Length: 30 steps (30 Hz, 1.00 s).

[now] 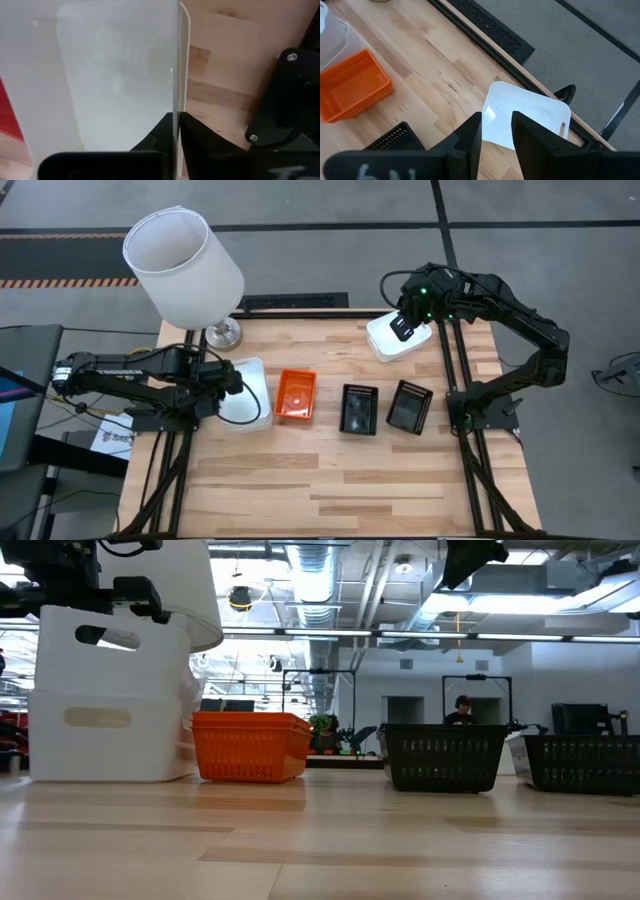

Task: Stack baskets by color
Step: Stack the bottom white bin on top of the middle left white bin, then stack the bottom white bin on top of the top white bin

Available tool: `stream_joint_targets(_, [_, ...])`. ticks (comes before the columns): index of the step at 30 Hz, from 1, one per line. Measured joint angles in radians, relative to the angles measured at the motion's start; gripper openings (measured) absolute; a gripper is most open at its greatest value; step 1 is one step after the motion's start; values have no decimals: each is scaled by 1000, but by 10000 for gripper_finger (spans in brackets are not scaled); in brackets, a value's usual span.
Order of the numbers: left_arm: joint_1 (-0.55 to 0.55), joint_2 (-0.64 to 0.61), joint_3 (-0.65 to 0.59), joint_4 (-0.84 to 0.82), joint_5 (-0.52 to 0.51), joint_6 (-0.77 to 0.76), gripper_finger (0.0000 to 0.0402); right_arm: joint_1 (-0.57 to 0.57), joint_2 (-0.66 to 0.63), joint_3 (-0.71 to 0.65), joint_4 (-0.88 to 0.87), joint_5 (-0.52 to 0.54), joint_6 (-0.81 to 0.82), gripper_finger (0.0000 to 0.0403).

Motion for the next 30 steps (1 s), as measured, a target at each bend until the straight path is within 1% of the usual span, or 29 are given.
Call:
stream_joint_targets(7, [0,0,0,16,24,-51,67,0,0,0,0,0,0,129])
stream_joint_targets(13, [0,0,0,20,10,-72,109,0,0,0,0,0,0,129])
stream_joint_targets(15, [0,0,0,19,-50,-97,118,0,0,0,0,0,-2,129])
stream_joint_targets(20, [1,-7,19,45,-276,-166,125,0,0,0,0,0,-8,129])
stream_joint_targets(23, [36,-21,35,154,-386,-177,125,0,0,0,0,0,-7,129])
stream_joint_targets(25, [77,-40,46,283,-418,-220,126,-1,0,0,0,0,1,129])
stream_joint_targets(27, [125,-57,47,455,-411,-271,126,-5,4,0,0,0,2,129])
stream_joint_targets(28, [151,-65,47,554,-391,-306,126,-8,12,1,1,1,16,129])
stream_joint_targets(30, [202,-69,48,791,-345,-412,126,-28,41,2,4,-1,92,129])
